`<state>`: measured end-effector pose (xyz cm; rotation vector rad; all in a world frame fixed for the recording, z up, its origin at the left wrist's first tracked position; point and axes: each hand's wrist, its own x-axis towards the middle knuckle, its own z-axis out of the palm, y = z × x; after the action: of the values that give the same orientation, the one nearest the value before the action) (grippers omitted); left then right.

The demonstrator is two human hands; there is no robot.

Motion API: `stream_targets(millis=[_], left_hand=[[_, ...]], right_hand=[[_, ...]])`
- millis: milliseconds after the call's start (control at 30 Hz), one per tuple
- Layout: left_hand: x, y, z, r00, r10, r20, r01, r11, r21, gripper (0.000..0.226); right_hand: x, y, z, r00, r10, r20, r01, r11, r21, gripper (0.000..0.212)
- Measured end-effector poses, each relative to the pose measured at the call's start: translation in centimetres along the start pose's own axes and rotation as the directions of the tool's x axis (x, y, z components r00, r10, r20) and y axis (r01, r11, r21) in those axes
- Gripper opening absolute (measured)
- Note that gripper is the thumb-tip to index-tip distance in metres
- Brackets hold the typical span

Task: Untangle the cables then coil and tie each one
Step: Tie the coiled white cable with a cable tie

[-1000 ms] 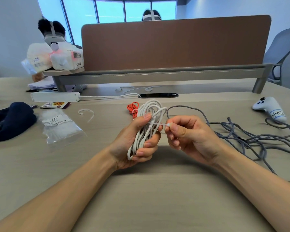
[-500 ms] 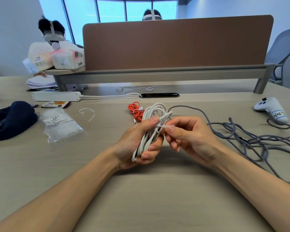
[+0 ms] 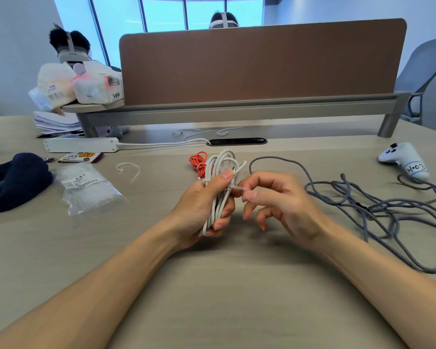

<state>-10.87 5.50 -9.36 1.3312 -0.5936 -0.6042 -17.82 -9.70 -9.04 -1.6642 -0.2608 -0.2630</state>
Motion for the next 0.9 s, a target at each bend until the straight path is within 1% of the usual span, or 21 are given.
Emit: stream_targets(millis=[67, 133, 233, 367, 467, 500, 567, 667, 733, 800, 900], left_hand=[[0.0, 0.0, 0.1, 1.000, 0.006, -0.016, -0.006, 1.000, 0.029, 0.053], [0.0, -0.1, 0.1, 0.999, 0.019, -0.033, -0.017, 0.999, 0.052, 0.051], [0.1, -0.2, -0.1, 0.999, 0.030, -0.036, -0.028, 0.998, 0.063, 0.049], [0.3, -0.5, -0.4, 0.999, 0.034, 0.013, -0.035, 0.997, 0.075, 0.042], [0.3, -0.6, -0.7, 0.994, 0.097, 0.044, -0.100, 0.992, 0.074, 0.033], [0.3, -0.6, -0.8, 0.992, 0.118, 0.040, -0.121, 0.989, 0.083, 0.034], [0.5, -0.6, -1.4, 0.992, 0.128, -0.003, -0.127, 0.984, 0.125, 0.048], [0.9, -0.6, -1.7, 0.981, 0.159, -0.112, -0.137, 0.974, 0.181, 0.045], [1.2, -0.7, -1.7, 0.965, 0.177, -0.195, -0.133, 0.967, 0.219, 0.048], [1.4, -0.9, -1.7, 0.947, 0.201, -0.249, -0.125, 0.948, 0.291, 0.050], [1.7, -1.1, -1.8, 0.917, 0.264, -0.300, -0.118, 0.896, 0.427, 0.048]], right_hand=[[-0.1, -0.1, 0.2, 1.000, -0.019, -0.010, 0.018, 0.994, -0.109, 0.017], [0.0, 0.0, 0.5, 0.999, -0.045, -0.022, 0.040, 0.981, -0.190, 0.024], [0.0, -0.1, 0.6, 0.996, -0.080, -0.039, 0.068, 0.968, -0.240, 0.025], [0.1, -0.6, 0.7, 0.991, -0.095, -0.094, 0.064, 0.955, -0.291, 0.028], [0.2, -0.8, 0.4, 0.989, -0.088, -0.122, 0.034, 0.922, -0.387, 0.034], [0.2, -0.9, 0.3, 0.989, -0.079, -0.129, 0.020, 0.916, -0.401, 0.035], [0.2, -1.1, 0.0, 0.987, -0.083, -0.141, 0.020, 0.915, -0.403, 0.036], [0.0, -1.3, 0.0, 0.987, -0.104, -0.126, 0.041, 0.905, -0.424, 0.037], [-0.1, -1.2, 0.2, 0.989, -0.117, -0.089, 0.062, 0.879, -0.473, 0.036], [-0.2, -1.0, 0.6, 0.986, -0.153, -0.065, 0.098, 0.850, -0.518, 0.035], [-0.5, -1.0, 1.3, 0.976, -0.215, -0.035, 0.168, 0.845, -0.507, 0.033]])
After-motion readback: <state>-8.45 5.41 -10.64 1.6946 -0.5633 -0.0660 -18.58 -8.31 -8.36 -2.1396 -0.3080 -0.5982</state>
